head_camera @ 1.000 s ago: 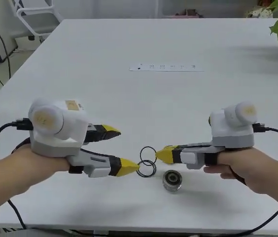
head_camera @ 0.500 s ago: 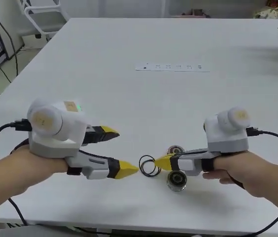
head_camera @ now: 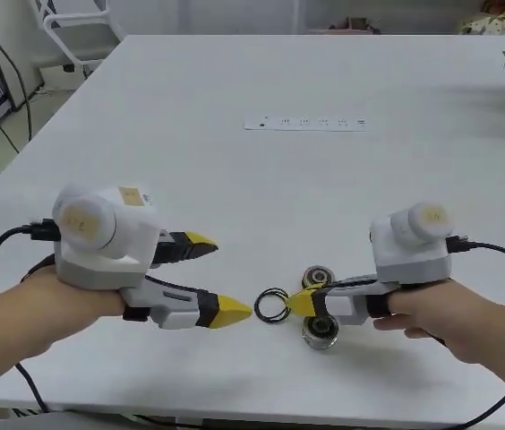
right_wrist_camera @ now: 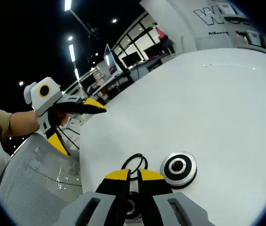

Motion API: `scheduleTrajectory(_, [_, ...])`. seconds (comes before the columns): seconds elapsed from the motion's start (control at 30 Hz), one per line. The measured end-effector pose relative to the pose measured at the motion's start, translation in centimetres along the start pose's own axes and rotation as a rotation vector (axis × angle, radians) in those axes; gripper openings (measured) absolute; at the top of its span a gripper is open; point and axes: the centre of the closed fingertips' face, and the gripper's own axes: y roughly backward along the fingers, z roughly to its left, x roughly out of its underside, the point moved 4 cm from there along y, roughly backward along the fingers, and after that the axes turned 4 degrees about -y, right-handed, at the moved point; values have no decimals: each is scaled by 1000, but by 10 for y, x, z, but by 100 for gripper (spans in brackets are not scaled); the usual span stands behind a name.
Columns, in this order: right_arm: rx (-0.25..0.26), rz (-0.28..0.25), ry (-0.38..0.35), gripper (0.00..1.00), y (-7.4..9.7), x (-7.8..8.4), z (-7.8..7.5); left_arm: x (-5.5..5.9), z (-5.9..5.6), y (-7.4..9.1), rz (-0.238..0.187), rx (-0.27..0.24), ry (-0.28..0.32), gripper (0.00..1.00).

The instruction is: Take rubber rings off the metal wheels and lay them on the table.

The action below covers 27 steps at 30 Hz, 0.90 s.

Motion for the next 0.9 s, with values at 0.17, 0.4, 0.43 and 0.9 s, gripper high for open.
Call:
scheduleTrajectory(0.17, [6,14,24,7,0,2,1,0,0,-1,3,4,1,62])
scheduleTrajectory(0.4, [13,-4,38,15,5,-2,1,0,0,-3,5,5,-1,62])
scheduleTrajectory(0.43, [11,-9,36,16,6,-3,1,0,0,-3,5,5,-1,62])
scheduleTrajectory(0.9, [25,-88,61,23,29,-20,0,-10,3,-12,2,13,-4,61])
